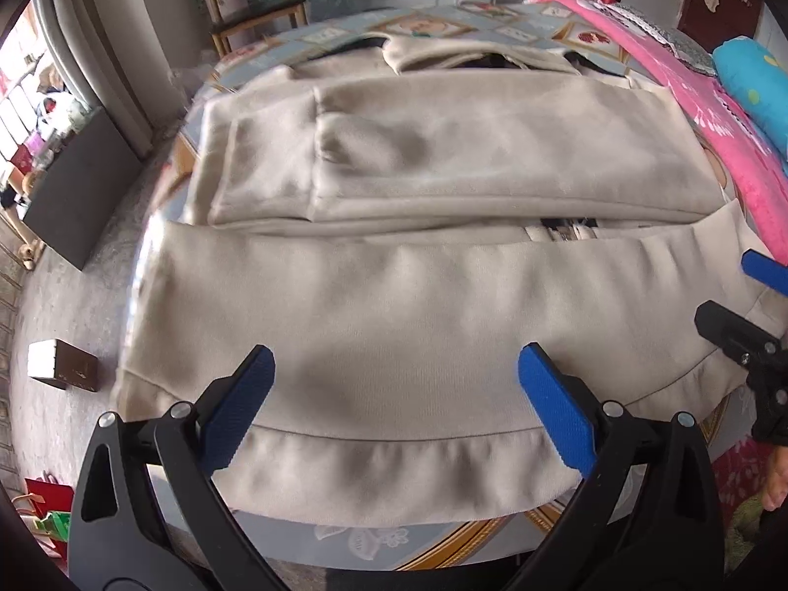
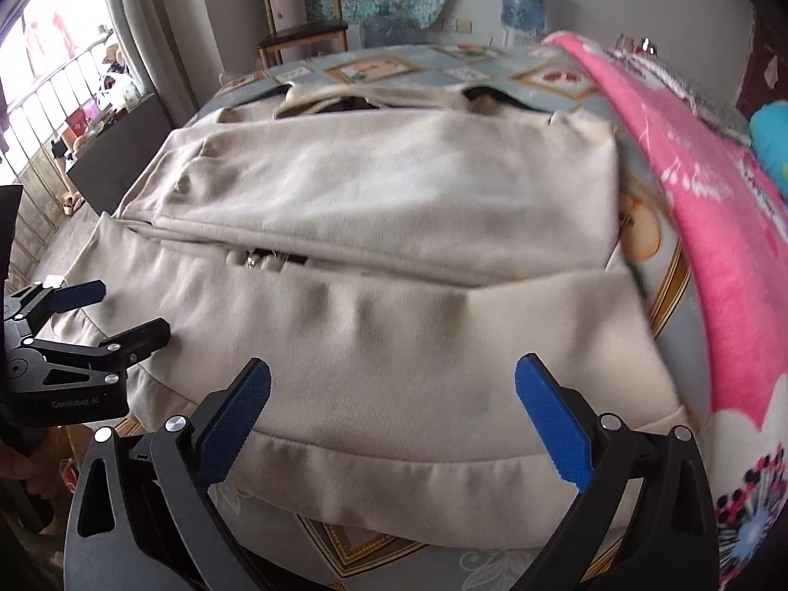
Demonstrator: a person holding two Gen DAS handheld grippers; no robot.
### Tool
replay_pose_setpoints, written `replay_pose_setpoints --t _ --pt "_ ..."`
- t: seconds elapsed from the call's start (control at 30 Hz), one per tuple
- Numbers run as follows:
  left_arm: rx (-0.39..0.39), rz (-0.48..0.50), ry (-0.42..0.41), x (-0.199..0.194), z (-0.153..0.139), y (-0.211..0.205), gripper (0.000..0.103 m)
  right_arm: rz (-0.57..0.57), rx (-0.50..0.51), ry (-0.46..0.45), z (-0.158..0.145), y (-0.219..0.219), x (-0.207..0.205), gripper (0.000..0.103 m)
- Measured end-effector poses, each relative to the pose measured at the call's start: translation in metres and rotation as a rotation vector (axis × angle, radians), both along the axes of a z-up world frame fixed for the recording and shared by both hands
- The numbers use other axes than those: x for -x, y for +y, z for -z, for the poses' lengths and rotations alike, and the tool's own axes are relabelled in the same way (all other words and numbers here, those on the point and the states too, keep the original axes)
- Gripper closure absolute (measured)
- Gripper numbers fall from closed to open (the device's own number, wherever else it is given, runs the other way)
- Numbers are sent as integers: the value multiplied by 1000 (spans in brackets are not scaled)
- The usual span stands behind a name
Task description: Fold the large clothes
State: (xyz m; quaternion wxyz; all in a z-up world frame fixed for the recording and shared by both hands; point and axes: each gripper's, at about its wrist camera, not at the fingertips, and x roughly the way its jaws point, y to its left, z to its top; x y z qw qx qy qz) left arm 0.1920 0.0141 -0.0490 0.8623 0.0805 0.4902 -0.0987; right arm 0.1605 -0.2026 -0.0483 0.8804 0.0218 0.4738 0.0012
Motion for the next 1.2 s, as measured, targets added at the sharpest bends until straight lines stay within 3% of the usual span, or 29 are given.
replay_pose_setpoints --t 0.1,0.3,0.57,1.2 --pt "8 -42 -56 4 -14 16 7 -28 -37 12 3 4 -5 6" --pt "-24 -136 -53 -5 -19 42 7 -43 -42 29 6 14 -10 6" --pt "-68 -129 -60 -6 -17 45 7 -45 -1 50 5 21 -15 6" --pt "-71 -155 -64 -11 -17 67 7 -70 27 74 8 43 -27 6"
